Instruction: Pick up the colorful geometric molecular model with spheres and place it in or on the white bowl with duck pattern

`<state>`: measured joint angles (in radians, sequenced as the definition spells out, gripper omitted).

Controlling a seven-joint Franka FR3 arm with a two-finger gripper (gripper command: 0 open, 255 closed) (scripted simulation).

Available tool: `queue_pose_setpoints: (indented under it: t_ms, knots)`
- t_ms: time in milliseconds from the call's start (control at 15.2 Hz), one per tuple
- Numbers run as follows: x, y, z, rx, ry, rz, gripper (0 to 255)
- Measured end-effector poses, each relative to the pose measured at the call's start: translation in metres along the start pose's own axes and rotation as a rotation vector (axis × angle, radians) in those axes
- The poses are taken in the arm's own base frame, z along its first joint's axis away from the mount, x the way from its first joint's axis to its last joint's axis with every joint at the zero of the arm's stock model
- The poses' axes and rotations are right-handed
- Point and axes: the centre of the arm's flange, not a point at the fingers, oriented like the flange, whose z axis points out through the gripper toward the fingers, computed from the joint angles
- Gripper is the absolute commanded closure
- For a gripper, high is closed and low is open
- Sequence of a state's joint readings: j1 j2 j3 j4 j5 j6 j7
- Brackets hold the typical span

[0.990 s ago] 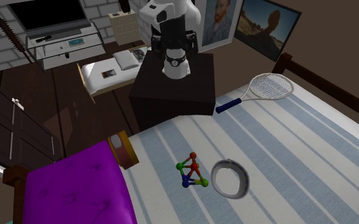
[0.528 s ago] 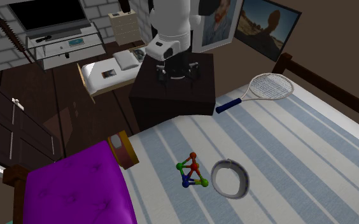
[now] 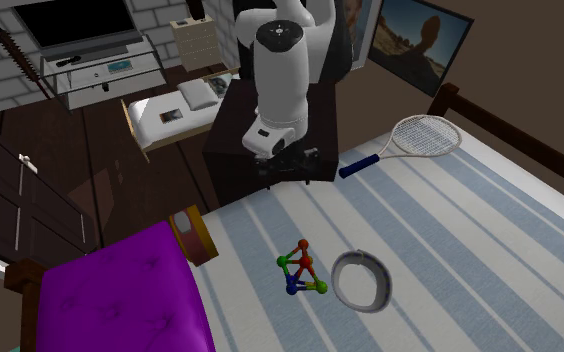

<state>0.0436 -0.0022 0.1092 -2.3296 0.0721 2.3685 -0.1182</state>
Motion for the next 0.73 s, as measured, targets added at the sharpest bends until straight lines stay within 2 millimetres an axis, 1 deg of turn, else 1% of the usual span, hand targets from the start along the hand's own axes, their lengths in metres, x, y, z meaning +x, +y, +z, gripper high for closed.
queue_pose_setpoints:
  t_ms: [132,264,330,462,660,726]
  knots:
    - [0.013,-0.003,0.021,-0.002,0.005,-0.02,0]
    - [0.032,-0.002,0.041,-0.005,0.011,-0.039,0]
    - [0.04,-0.007,0.051,-0.006,0.013,-0.049,0]
    - [0.055,-0.005,0.073,-0.009,0.018,-0.069,0]
    - [0.078,-0.015,0.101,-0.012,0.026,-0.099,0]
    - [0.087,-0.015,0.113,-0.013,0.029,-0.109,0]
